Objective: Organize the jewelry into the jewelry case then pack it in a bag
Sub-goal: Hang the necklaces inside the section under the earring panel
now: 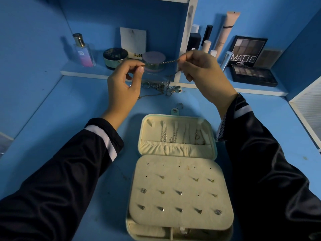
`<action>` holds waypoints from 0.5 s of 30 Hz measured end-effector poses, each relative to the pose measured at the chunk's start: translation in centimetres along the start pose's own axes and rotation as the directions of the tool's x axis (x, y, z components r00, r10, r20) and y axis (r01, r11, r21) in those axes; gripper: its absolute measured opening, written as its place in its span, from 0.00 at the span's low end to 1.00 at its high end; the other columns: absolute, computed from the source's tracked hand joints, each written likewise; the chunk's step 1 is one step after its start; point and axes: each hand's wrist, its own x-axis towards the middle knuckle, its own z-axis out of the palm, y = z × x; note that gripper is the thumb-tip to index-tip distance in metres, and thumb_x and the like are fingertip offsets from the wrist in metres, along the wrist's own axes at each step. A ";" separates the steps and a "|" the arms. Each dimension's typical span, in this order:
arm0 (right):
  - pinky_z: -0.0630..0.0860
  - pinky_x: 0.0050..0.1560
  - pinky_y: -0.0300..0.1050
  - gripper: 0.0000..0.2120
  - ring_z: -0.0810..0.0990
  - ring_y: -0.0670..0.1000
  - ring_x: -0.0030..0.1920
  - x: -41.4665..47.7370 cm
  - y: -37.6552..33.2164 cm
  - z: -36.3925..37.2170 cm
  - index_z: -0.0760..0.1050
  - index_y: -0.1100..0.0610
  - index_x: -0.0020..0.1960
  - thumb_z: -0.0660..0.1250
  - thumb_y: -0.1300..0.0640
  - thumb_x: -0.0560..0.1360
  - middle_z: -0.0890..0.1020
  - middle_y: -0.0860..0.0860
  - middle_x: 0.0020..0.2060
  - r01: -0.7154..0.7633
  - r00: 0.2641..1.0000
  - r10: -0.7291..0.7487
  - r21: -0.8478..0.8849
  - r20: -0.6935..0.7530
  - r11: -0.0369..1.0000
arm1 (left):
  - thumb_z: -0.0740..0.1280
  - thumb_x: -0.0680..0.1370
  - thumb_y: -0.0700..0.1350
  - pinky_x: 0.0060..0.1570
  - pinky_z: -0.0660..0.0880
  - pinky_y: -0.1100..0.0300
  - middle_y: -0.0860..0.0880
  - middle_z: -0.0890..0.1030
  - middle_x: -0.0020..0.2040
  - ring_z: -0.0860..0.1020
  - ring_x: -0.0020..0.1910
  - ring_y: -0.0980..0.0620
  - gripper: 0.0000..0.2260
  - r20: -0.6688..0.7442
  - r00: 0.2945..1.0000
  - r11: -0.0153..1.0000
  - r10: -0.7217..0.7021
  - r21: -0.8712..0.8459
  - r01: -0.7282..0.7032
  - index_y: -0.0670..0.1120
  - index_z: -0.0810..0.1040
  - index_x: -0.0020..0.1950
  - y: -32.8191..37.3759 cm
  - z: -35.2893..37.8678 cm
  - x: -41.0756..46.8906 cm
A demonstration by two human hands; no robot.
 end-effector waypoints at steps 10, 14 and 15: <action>0.69 0.33 0.38 0.04 0.72 0.45 0.31 -0.3 -0.5 0.3 0.75 0.58 0.46 0.64 0.64 0.79 0.80 0.51 0.35 0.020 0.998 -0.024 0.061 0.056 0.998 | 0.65 0.81 0.43 0.48 0.75 0.60 0.55 0.81 0.44 0.78 0.45 0.62 0.07 0.107 0.993 0.999 -0.051 -0.013 0.052 0.42 0.81 0.54 -0.4 0.3 -0.1; 0.69 0.32 0.38 0.04 0.72 0.46 0.31 -0.2 -0.8 0.3 0.76 0.58 0.46 0.65 0.64 0.78 0.80 0.49 0.34 0.035 0.998 -0.039 0.078 0.053 0.996 | 0.65 0.81 0.43 0.47 0.74 0.61 0.59 0.80 0.43 0.77 0.44 0.64 0.07 0.123 0.991 0.998 -0.054 -0.005 0.055 0.42 0.81 0.54 -0.3 0.2 -0.2; 0.69 0.32 0.38 0.04 0.72 0.46 0.31 -0.1 -0.9 0.3 0.76 0.58 0.46 0.65 0.64 0.78 0.80 0.50 0.34 0.035 0.998 -0.039 0.073 0.043 0.997 | 0.65 0.81 0.43 0.47 0.74 0.60 0.60 0.79 0.43 0.77 0.44 0.64 0.07 0.124 0.991 0.998 -0.060 -0.006 0.061 0.42 0.81 0.54 -0.3 0.2 -0.2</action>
